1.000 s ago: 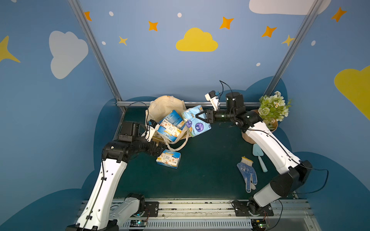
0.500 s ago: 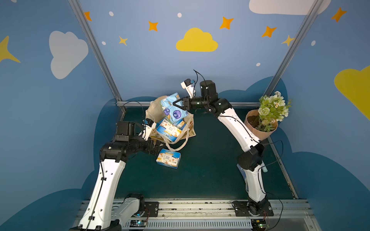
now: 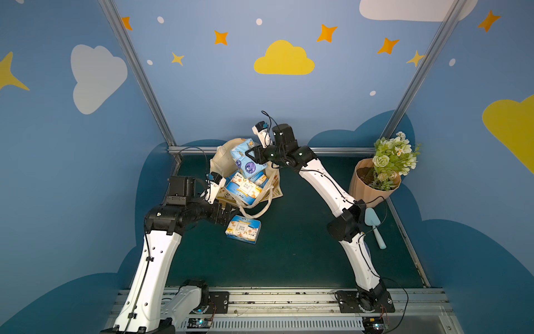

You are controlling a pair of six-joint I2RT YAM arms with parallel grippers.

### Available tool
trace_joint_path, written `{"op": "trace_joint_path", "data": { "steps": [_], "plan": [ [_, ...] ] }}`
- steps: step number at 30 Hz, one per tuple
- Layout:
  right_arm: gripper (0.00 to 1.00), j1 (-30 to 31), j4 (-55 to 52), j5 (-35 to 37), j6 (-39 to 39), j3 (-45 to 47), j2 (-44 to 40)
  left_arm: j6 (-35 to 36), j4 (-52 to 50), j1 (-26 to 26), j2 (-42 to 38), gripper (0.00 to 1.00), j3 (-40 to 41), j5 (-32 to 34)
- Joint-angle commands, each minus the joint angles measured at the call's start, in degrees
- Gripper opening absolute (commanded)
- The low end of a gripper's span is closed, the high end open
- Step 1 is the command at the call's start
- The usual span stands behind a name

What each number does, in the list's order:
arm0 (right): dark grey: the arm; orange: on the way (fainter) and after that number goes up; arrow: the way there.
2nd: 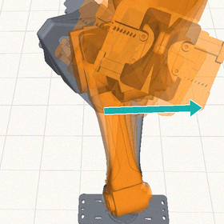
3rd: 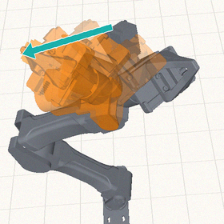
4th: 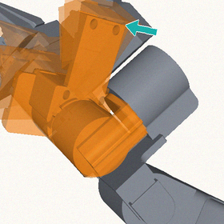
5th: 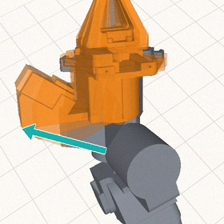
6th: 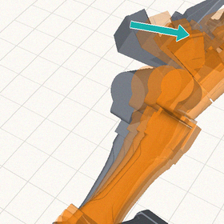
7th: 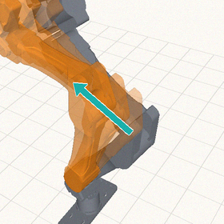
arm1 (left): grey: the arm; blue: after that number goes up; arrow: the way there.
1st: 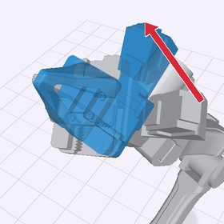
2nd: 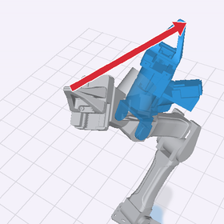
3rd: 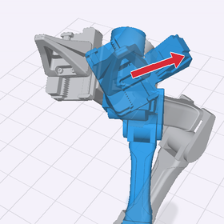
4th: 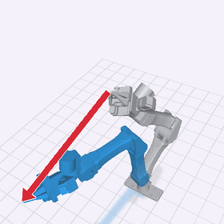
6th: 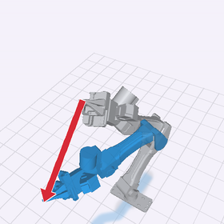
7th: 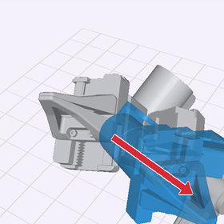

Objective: Put tissues into the canvas bag
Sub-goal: Place the pack of facial tissues in the canvas bag.

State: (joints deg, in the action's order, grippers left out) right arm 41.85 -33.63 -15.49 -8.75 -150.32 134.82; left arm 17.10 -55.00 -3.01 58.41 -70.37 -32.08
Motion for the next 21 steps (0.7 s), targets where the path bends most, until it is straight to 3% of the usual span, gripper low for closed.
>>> {"op": "trace_joint_path", "data": {
  "steps": [1,5,10,15,21],
  "plan": [
    [0.51,1.7,0.3,11.3,6.4,-2.6,0.5,0.0,0.4,0.2,0.1,1.0,0.3,-0.8],
    [0.64,2.4,0.1,17.3,9.0,-3.3,1.5,-0.1,0.5,0.2,0.4,1.0,0.3,-1.1],
    [0.77,2.5,-0.8,18.5,9.4,-4.8,2.2,-0.1,0.6,0.2,0.6,1.0,0.5,-1.0],
    [0.8,2.7,1.0,18.3,9.9,-5.8,1.3,-0.3,0.1,0.2,0.9,1.0,-0.3,-0.2],
    [0.82,2.8,0.4,19.9,10.6,-7.7,-2.4,0.3,-3.4,0.1,1.3,1.0,-4.9,6.6]
  ]
}}
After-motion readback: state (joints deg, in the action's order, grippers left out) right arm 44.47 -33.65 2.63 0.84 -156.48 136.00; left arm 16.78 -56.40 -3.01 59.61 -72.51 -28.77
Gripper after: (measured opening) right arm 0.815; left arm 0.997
